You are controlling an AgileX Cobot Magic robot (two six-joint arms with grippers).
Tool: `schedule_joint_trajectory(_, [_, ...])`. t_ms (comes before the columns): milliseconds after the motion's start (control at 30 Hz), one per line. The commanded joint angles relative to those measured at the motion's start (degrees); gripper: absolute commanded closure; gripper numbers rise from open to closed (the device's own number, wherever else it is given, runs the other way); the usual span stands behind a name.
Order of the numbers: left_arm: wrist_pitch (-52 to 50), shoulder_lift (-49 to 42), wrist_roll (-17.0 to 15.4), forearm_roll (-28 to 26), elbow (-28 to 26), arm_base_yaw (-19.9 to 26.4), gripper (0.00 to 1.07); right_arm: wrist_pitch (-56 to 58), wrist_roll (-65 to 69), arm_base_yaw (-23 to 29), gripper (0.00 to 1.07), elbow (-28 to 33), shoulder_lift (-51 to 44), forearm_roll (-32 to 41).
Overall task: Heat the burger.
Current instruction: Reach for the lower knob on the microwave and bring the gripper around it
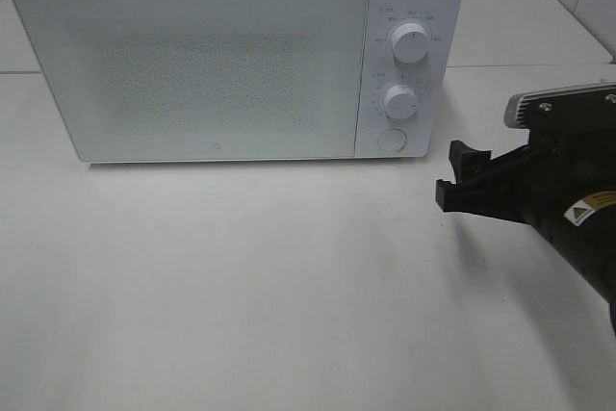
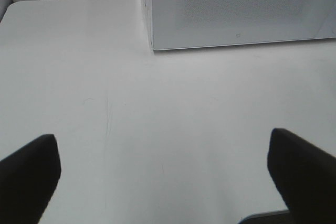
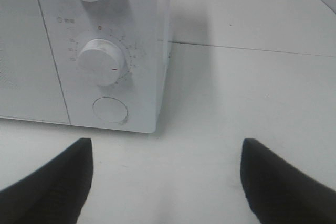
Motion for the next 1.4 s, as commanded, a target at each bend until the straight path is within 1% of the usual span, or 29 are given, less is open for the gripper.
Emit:
schedule_joint_trajectory(33, [-0.6, -1.4, 0.0, -0.3, 0.2, 0.2, 0.06, -2.8, -2.2, 5.8, 0.32, -3.0, 2.7, 5.6])
schedule_joint_trajectory(67, [-0.6, -1.4, 0.0, -0.3, 0.2, 0.2, 0.06, -3.0, -2.5, 6.9, 0.32, -3.8, 3.4, 6.8])
schedule_joint_trajectory(100, [-0.6, -1.4, 0.0, -0.3, 0.2, 0.2, 0.06, -3.0, -2.5, 6.9, 0.32, -3.8, 3.4, 6.8])
schedule_joint_trajectory(133, [-0.6, -1.4, 0.0, -0.3, 0.2, 0.2, 0.06, -3.0, -2.9, 8.9, 0.32, -5.3, 4.7, 8.9])
schedule_joint_trajectory(167, [-0.6, -1.4, 0.0, -0.3, 0.2, 0.2, 0.06, -3.0, -2.9, 8.9, 0.32, -5.3, 4.7, 8.9])
schedule_joint_trajectory(233, [-0.6, -1.4, 0.0, -0.3, 0.2, 0.2, 0.06, -3.2, -4.2, 11.0, 0.32, -7.7, 6.2, 12.1])
schedule_joint_trajectory(267, [-0.6, -1.4, 0.0, -0.3, 0.2, 0.2, 0.06, -3.2, -4.2, 11.0, 0.32, -7.7, 6.2, 12.1])
schedule_joint_trajectory(300, [-0.6, -1.4, 0.0, -0.3, 0.2, 0.2, 0.06, -3.2, -5.0, 11.7, 0.32, -9.0, 7.0, 13.3])
schedule_joint_trajectory(600, [-0.6, -1.4, 0.0, -0.3, 0.2, 0.2, 0.06, -3.7, -5.7, 12.2, 0.32, -12.8, 10.1, 14.2])
schedule_joint_trajectory(700, [-0.6, -1.4, 0.0, -0.3, 0.2, 0.2, 0.06, -6.1, -5.7, 12.2, 0.32, -13.6, 11.6, 14.2])
schedule_joint_trajectory(833, [-0.6, -1.4, 0.0, -0.3, 0.2, 0.2, 0.06, -6.0, -5.7, 10.9, 0.32, -16.4, 14.1, 13.9])
schedule_joint_trajectory(1000, [-0.6, -1.4, 0.0, -0.3, 0.2, 0.2, 0.06, -5.9, -5.7, 9.5, 0.32, -18.0, 15.1, 13.3])
schedule_joint_trajectory(1267, [-0.6, -1.4, 0.0, -0.3, 0.2, 0.2, 0.06, -5.6, -5.6, 5.4, 0.32, -21.5, 15.8, 9.9])
schedule_joint_trajectory(1300, [-0.6, -1.4, 0.0, -0.3, 0.2, 0.2, 0.06, -5.3, -5.6, 4.3, 0.32, -22.5, 16.7, 8.9])
schedule_joint_trajectory(1400, [-0.6, -1.4, 0.0, -0.3, 0.2, 0.2, 0.06, -4.4, -5.6, 3.6, 0.32, -24.1, 18.6, 7.5])
